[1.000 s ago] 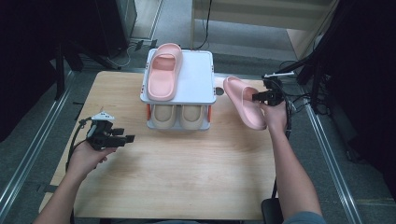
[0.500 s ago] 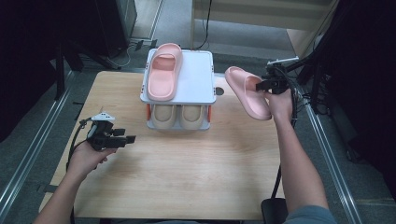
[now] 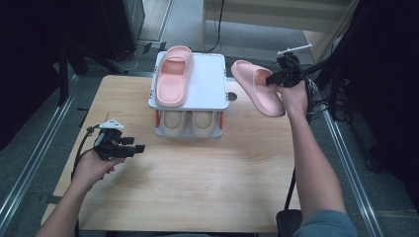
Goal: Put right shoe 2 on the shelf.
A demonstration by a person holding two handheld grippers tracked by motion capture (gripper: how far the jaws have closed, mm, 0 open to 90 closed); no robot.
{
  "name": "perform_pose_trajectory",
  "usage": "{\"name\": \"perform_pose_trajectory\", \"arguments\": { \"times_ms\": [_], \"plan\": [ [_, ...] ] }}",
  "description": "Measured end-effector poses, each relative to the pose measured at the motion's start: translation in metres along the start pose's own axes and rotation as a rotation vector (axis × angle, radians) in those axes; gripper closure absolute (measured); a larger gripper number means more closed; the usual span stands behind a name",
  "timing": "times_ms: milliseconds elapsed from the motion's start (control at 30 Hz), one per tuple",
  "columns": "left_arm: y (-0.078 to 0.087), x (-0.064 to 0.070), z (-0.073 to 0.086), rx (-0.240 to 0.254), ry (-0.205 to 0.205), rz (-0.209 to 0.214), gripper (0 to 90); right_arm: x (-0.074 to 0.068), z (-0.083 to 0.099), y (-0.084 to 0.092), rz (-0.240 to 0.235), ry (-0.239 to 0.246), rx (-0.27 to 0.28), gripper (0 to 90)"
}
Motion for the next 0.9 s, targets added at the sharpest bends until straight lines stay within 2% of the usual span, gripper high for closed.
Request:
{"name": "perform_pose_trajectory", "arguments": {
  "times_ms": [300, 467, 600, 767, 900],
  "plan": [
    [0.001, -0.001, 0.0, -0.004, 0.004, 0.008, 38.9, -0.016, -0.021, 0.013, 0.02, 0.021, 0.016, 82.3],
    [0.001, -0.001, 0.0, 0.001, 0.006, 0.01, 39.0, -0.03, -0.032, 0.016, 0.037, 0.05, 0.01, 82.0],
    [0.002, -0.001, 0.0, 0.004, 0.009, 0.015, 38.9, -0.042, -0.039, 0.014, 0.033, 0.07, 0.013, 82.0],
    [0.001, -0.002, 0.002, 0.002, 0.013, 0.024, 39.0, -0.051, -0.046, 0.01, 0.016, 0.057, 0.015, 81.9],
    [0.002, -0.001, 0.001, 0.01, 0.01, 0.03, 39.0, -0.061, -0.052, 0.004, 0.051, 0.072, 0.001, 81.9]
  ]
}}
Point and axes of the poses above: each handheld gripper's, and its own axes: y roughly backward along the jaws, z roughly out of its underside, x roughly to its right, the point moved 5 cm from there along -y, roughly forward along the jaws, and after that the axes turned 12 degrees about -x, right-handed, at the moved point
